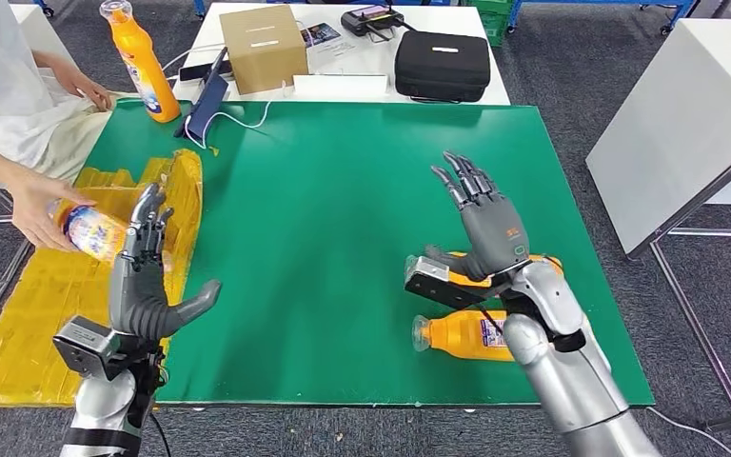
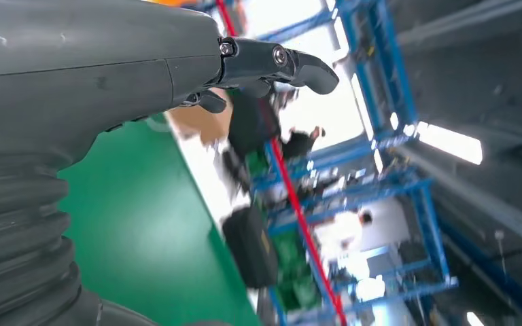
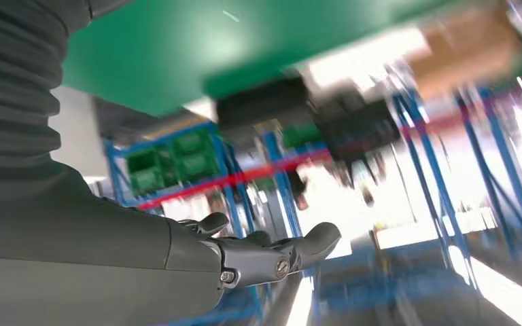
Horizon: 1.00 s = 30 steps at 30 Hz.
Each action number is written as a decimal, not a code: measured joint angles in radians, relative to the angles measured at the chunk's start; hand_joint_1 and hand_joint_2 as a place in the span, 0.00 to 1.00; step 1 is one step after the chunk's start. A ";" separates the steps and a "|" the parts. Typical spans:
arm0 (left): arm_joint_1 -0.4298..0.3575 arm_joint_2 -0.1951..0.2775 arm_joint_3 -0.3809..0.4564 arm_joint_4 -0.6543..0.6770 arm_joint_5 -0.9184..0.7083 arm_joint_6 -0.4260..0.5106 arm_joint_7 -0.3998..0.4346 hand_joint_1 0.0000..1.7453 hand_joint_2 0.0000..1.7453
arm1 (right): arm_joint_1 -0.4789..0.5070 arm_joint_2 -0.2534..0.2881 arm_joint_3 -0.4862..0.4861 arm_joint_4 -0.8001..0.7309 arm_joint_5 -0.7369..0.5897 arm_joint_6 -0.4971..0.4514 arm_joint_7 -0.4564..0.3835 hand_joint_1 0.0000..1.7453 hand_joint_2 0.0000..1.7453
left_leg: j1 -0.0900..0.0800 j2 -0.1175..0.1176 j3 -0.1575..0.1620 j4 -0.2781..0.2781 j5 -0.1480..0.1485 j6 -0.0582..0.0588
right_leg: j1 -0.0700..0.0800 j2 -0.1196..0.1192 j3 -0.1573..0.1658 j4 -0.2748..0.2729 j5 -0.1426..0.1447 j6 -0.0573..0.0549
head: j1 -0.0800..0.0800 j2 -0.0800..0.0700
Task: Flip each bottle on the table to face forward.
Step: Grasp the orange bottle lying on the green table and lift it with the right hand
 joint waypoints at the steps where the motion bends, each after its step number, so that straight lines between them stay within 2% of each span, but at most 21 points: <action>1: 0.000 0.000 -0.009 0.000 0.003 -0.007 0.007 0.00 1.00 | -0.011 -0.021 -0.003 0.024 -0.007 0.029 -0.005 0.00 1.00 | -0.001 -0.001 0.000 0.000 0.000 0.000 | -0.001 -0.001 0.000 0.000 0.000 0.000 | 0.000 0.000; 5: 0.000 0.000 -0.046 0.000 0.003 -0.014 0.020 0.00 1.00 | -0.045 -0.091 -0.008 0.113 -0.038 0.110 -0.042 0.00 1.00 | -0.002 -0.001 0.000 0.000 0.000 0.001 | -0.002 -0.001 0.000 0.000 0.001 0.001 | 0.000 0.000; 11: 0.000 0.000 -0.060 0.001 0.002 -0.014 0.023 0.00 1.00 | -0.052 -0.113 -0.006 0.140 -0.047 0.137 -0.054 0.00 1.00 | -0.002 -0.001 0.000 0.000 0.000 0.001 | -0.002 -0.001 0.000 0.000 0.001 0.001 | 0.000 0.000; 16: -0.012 0.000 -0.114 0.024 -0.006 -0.010 0.031 0.00 1.00 | -0.074 -0.201 0.029 0.245 -0.081 0.197 -0.065 0.00 1.00 | -0.002 -0.001 0.000 0.000 0.000 0.001 | -0.002 -0.001 -0.001 0.000 0.001 0.001 | 0.000 0.000; 23: -0.041 0.000 -0.136 0.047 -0.003 -0.010 0.035 0.00 1.00 | -0.077 -0.239 0.062 0.299 -0.124 0.219 -0.089 0.00 1.00 | -0.002 -0.001 0.000 0.000 0.000 0.001 | -0.002 -0.001 0.000 0.000 0.001 0.001 | 0.000 0.000; 30: -0.067 0.000 -0.148 0.074 0.011 -0.010 0.038 0.00 1.00 | -0.110 -0.251 0.093 0.376 -0.149 0.233 -0.085 0.00 1.00 | -0.003 0.000 0.000 0.000 0.000 0.001 | -0.002 -0.001 0.000 0.000 0.001 0.001 | 0.000 0.000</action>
